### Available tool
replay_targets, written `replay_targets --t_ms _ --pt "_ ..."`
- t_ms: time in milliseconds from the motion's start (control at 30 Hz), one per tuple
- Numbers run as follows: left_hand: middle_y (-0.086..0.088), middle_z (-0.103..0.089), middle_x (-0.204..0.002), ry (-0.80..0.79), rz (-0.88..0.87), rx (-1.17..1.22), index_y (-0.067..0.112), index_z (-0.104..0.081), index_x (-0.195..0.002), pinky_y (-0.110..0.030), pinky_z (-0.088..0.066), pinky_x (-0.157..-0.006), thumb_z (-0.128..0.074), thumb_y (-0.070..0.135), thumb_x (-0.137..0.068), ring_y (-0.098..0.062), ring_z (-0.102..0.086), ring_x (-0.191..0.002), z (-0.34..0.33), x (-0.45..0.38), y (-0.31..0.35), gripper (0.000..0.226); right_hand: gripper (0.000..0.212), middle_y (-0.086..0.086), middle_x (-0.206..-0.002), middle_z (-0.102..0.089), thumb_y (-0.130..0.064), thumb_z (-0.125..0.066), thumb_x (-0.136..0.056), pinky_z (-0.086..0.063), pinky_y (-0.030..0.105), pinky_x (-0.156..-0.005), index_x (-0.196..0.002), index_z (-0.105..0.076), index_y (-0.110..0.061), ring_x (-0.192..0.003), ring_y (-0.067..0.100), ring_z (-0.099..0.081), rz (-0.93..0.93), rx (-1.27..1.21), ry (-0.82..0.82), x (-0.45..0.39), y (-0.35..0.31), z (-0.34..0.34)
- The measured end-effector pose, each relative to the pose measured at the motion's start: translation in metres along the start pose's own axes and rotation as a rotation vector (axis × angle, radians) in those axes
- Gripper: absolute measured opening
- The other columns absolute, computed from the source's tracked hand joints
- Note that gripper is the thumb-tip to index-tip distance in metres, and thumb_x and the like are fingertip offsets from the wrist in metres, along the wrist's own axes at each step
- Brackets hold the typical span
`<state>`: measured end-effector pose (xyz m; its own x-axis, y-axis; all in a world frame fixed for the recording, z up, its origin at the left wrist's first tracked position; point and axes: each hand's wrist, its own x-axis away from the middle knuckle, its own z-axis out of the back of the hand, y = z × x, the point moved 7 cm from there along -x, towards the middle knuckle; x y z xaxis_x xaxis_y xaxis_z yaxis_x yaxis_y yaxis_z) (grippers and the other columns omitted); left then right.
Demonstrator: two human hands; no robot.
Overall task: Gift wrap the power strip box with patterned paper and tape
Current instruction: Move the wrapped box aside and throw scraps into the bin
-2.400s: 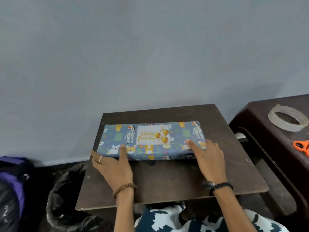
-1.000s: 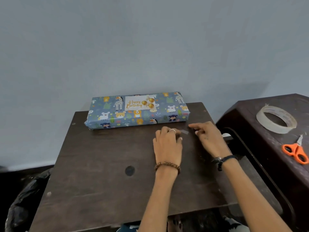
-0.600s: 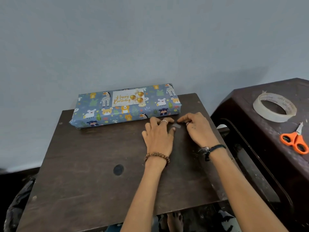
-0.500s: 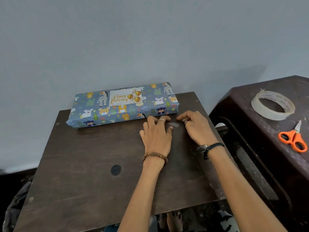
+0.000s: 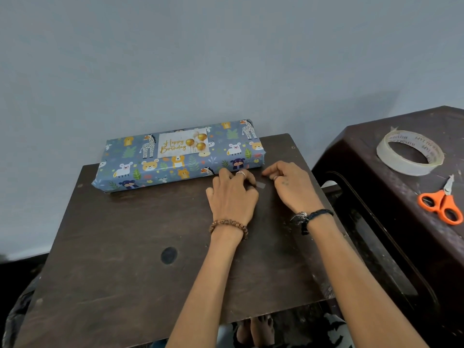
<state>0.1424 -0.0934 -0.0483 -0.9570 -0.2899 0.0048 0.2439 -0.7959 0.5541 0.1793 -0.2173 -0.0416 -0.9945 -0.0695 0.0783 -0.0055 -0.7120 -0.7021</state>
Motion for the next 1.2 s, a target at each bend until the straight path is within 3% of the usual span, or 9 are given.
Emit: replay_targets --t_ms 100,233,333,700,800,933,1200 --pt "0.004 -0.036 -0.098 -0.019 0.025 0.051 0.027 -0.060 -0.085 -0.030 -0.020 -0.082 -0.049 0.015 -0.082 -0.019 -0.039 -0.105 -0.001 0.000 -0.001 0.016 0.036 0.007 -0.113 -0.057 0.002 -0.037 -0.088 -0.041 0.041 -0.097 -0.102 -0.065 -0.017 -0.108 0.022 -0.052 -0.007 0.013 -0.002 0.000 -0.001 -0.001" --pt "-0.001 -0.043 -0.112 -0.035 0.031 0.073 0.025 -0.053 -0.112 -0.031 -0.022 -0.084 -0.047 0.012 -0.079 -0.020 -0.040 -0.110 0.000 -0.001 -0.004 0.036 0.036 0.007 -0.112 -0.057 0.001 -0.037 -0.088 -0.041 0.041 -0.096 -0.101 -0.065 -0.018 -0.107 0.022 -0.052 -0.012 0.014 -0.006 0.000 -0.001 -0.002" --pt "0.000 -0.040 -0.107 -0.055 0.027 0.072 0.029 -0.049 -0.121 -0.030 -0.020 -0.081 -0.045 0.011 -0.079 -0.020 -0.039 -0.109 0.000 -0.001 -0.004 0.046 0.036 0.007 -0.113 -0.058 0.000 -0.037 -0.088 -0.041 0.041 -0.096 -0.101 -0.065 -0.018 -0.107 0.021 -0.052 -0.015 0.013 -0.005 -0.001 0.000 -0.002" --pt "0.005 -0.035 -0.093 -0.042 0.023 0.103 0.030 -0.059 -0.093 -0.029 -0.020 -0.076 -0.052 0.013 -0.077 -0.017 -0.040 -0.099 -0.001 -0.001 -0.005 0.024 0.036 0.005 -0.113 -0.062 0.002 -0.038 -0.089 -0.043 0.037 -0.096 -0.105 -0.065 -0.015 -0.108 0.019 -0.054 -0.003 -0.008 -0.018 -0.003 -0.001 -0.001" --pt "0.008 -0.038 -0.093 -0.009 0.007 0.123 0.032 -0.060 -0.094 -0.028 -0.020 -0.077 -0.064 0.030 -0.080 -0.010 -0.044 -0.097 -0.001 -0.002 -0.005 0.014 0.035 0.006 -0.111 -0.062 0.002 -0.039 -0.089 -0.042 0.026 -0.087 -0.105 -0.065 -0.014 -0.103 0.016 -0.055 -0.006 -0.035 -0.013 -0.003 0.000 0.000" --pt "0.010 -0.040 -0.089 0.014 -0.010 0.135 0.029 -0.063 -0.097 -0.028 -0.027 -0.079 -0.071 0.044 -0.074 -0.004 -0.042 -0.084 0.000 -0.007 -0.004 0.028 0.033 0.006 -0.110 -0.062 0.001 -0.040 -0.088 -0.042 0.027 -0.087 -0.104 -0.065 -0.014 -0.102 0.016 -0.055 -0.003 -0.044 -0.003 -0.003 0.001 0.001" --pt "0.004 -0.051 -0.106 -0.010 0.007 0.060 0.024 -0.061 -0.099 -0.037 -0.040 -0.090 -0.068 0.041 -0.079 -0.015 -0.052 -0.104 0.001 -0.013 0.004 0.027 0.031 0.007 -0.108 -0.063 0.000 -0.041 -0.088 -0.042 0.026 -0.083 -0.102 -0.065 -0.014 -0.099 0.017 -0.056 0.004 -0.080 0.001 -0.004 0.004 0.001"
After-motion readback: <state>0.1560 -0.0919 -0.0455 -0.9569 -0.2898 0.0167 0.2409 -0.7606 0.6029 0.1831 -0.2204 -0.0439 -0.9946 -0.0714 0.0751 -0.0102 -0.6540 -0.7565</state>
